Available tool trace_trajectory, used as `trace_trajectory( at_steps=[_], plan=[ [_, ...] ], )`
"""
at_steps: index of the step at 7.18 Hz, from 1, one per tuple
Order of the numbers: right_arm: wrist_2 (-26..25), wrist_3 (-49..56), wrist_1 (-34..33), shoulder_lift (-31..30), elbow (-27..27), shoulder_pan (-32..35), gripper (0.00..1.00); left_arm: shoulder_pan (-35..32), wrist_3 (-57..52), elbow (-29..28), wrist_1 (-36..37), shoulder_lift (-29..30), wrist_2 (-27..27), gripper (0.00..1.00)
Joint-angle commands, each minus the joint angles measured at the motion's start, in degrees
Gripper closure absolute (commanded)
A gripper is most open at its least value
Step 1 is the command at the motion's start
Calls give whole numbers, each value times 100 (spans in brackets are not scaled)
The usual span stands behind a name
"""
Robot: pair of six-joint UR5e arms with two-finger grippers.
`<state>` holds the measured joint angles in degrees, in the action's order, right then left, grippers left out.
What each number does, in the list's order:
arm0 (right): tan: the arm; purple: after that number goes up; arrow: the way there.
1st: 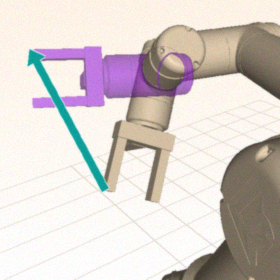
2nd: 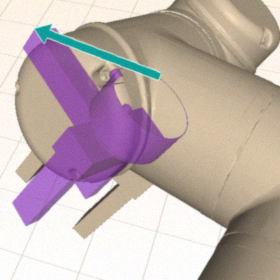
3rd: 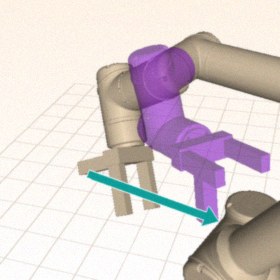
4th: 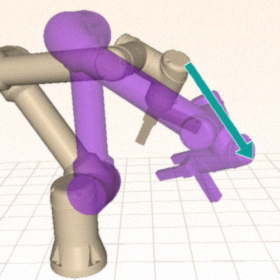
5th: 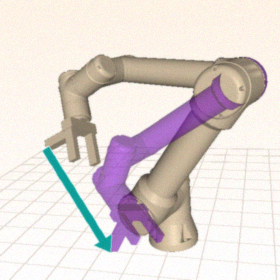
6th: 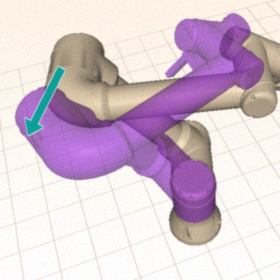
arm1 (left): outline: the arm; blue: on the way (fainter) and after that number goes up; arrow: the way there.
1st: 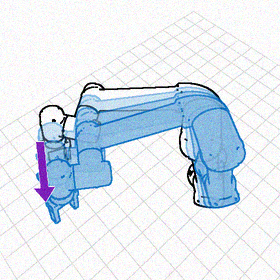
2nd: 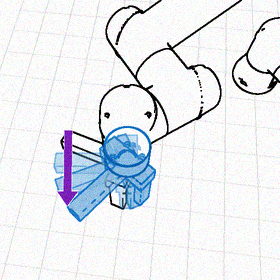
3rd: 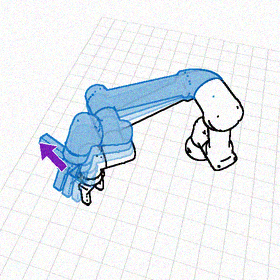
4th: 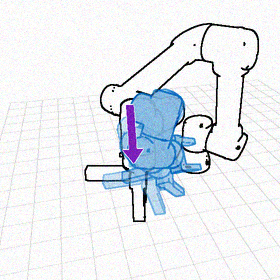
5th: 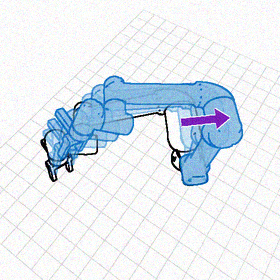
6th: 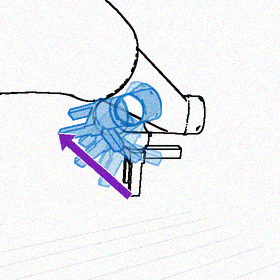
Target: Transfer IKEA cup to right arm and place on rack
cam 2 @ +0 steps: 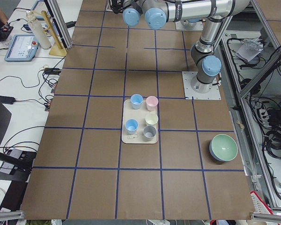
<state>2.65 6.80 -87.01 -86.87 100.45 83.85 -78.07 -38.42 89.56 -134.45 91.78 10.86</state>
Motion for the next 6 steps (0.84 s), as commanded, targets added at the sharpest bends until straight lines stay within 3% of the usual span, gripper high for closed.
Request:
trace_trajectory(
  at_steps=[1,6],
  plan=[
    [323,-547,0,-5,-7,44,0,-112,63,105,15,-29,-163,100],
    [324,-583,-1,-14,-16,272,0,-323,45,167,76,-64,-295,100]
  ],
)
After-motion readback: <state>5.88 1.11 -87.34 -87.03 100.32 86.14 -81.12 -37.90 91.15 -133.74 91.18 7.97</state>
